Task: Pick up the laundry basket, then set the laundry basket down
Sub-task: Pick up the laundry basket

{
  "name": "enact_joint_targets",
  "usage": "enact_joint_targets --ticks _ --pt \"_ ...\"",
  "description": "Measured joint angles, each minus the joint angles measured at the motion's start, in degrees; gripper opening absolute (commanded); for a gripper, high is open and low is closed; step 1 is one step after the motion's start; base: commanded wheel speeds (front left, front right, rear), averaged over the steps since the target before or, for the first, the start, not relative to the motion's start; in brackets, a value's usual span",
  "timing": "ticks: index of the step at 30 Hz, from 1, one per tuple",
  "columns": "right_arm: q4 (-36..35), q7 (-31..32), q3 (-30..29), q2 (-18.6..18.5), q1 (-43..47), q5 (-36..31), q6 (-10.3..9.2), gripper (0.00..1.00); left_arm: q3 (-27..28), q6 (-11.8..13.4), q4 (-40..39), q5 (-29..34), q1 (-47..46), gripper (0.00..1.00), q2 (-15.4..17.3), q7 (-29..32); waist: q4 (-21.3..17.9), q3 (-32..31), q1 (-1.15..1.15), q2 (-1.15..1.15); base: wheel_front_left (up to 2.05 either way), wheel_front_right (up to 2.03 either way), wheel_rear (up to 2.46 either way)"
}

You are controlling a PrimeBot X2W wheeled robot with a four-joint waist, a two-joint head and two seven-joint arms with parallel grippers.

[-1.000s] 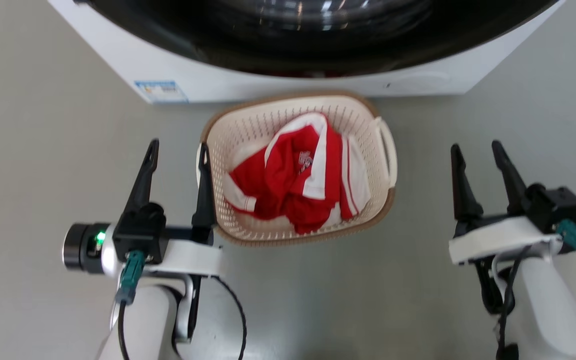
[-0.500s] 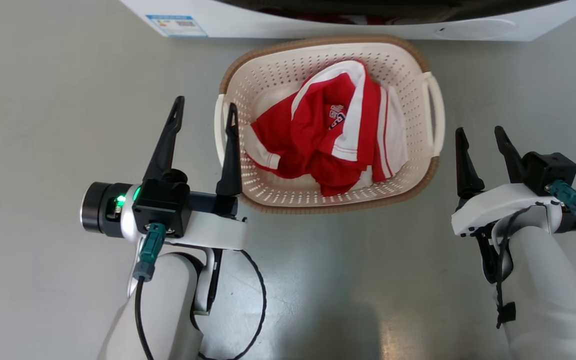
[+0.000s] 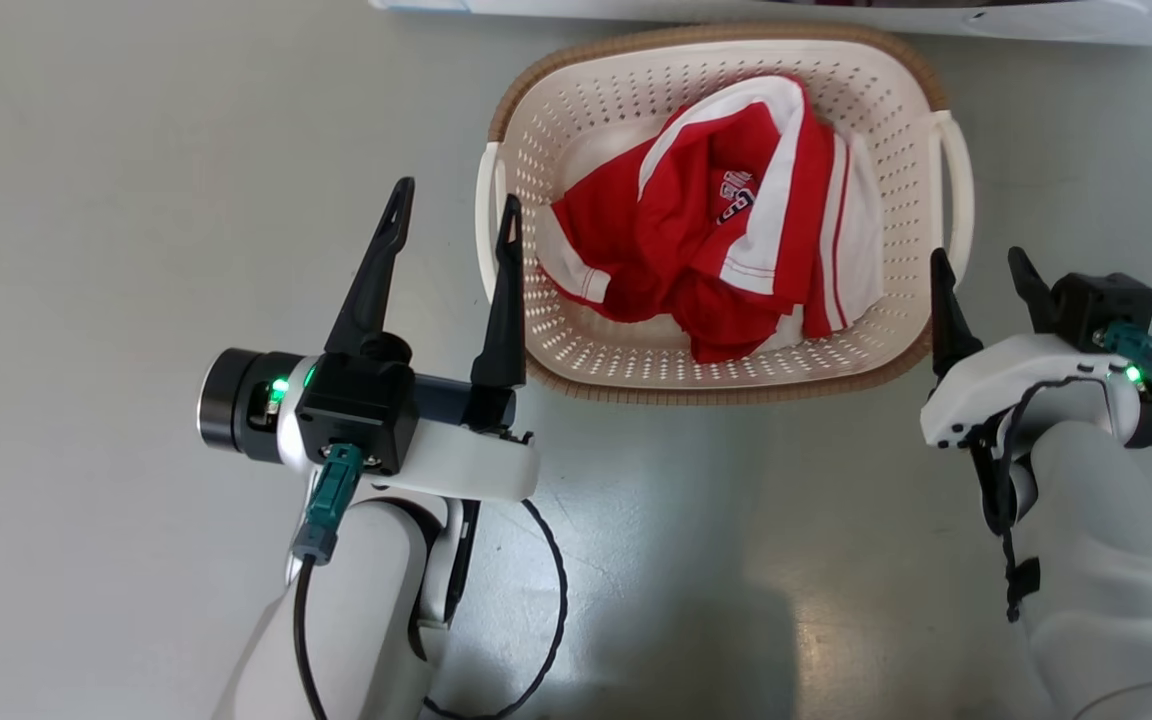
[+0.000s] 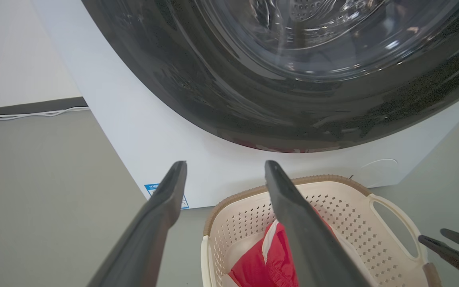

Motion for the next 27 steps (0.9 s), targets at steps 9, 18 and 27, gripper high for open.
enact_joint_targets --ticks 9,18,27 --pt "4.8 0.0 -4.8 -0.3 -3.6 -4.9 0.0 0.7 -1.3 0.6 -0.4 -0.5 -0.9 1.0 0.0 0.0 1.4 1.6 0.0 0.0 0.0 0.0 0.0" --pt "7.0 0.0 -7.9 -0.3 -5.3 -8.2 0.0 0.36 -1.9 1.0 -0.4 -1.0 -0.9 1.0 -0.1 0.0 2.2 2.1 0.0 0.0 0.0 0.0 0.0" --pt "8.3 0.0 -10.2 -0.3 -5.4 -10.0 0.09 0.13 -1.8 1.1 -0.4 -1.0 -1.0 1.0 -0.1 0.0 2.1 2.0 0.0 0.0 0.0 0.0 0.0"
